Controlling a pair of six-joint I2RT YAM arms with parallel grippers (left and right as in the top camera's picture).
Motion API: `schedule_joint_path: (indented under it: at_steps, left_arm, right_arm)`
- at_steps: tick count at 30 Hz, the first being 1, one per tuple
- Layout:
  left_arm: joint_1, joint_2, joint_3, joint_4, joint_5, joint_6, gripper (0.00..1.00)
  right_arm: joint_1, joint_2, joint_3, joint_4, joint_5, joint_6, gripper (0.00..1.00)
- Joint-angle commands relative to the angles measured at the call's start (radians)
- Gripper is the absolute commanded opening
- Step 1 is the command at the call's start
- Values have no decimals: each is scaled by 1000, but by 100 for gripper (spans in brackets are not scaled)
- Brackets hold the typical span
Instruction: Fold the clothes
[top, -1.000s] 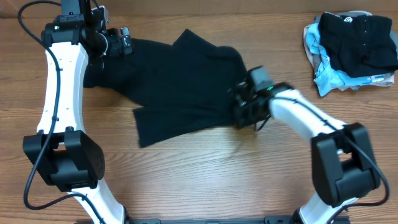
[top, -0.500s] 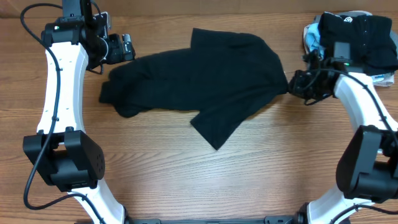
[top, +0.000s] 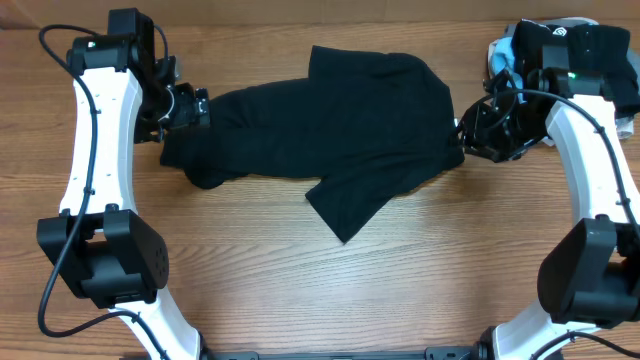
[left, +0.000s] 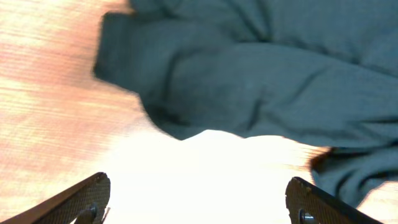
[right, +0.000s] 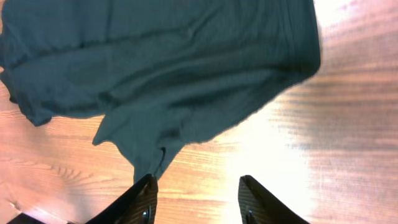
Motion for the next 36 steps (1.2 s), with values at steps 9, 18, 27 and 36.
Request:
schedule_joint_path:
  at_steps: [9, 18, 27, 36]
  left_arm:
    - [21, 4, -244, 259, -72, -268, 94]
    - [42, 4, -473, 568, -77, -444, 83]
    - [64, 4, -601, 682, -159, -520, 67]
    - [115, 4, -684, 800, -160, -528, 66]
  right_arm:
    - [37, -40, 20, -27, -5, -76, 62]
    - [132, -40, 20, 35, 45, -76, 72]
    - [177, -40, 20, 35, 66, -76, 72]
    - [177, -40, 20, 27, 66, -75, 72]
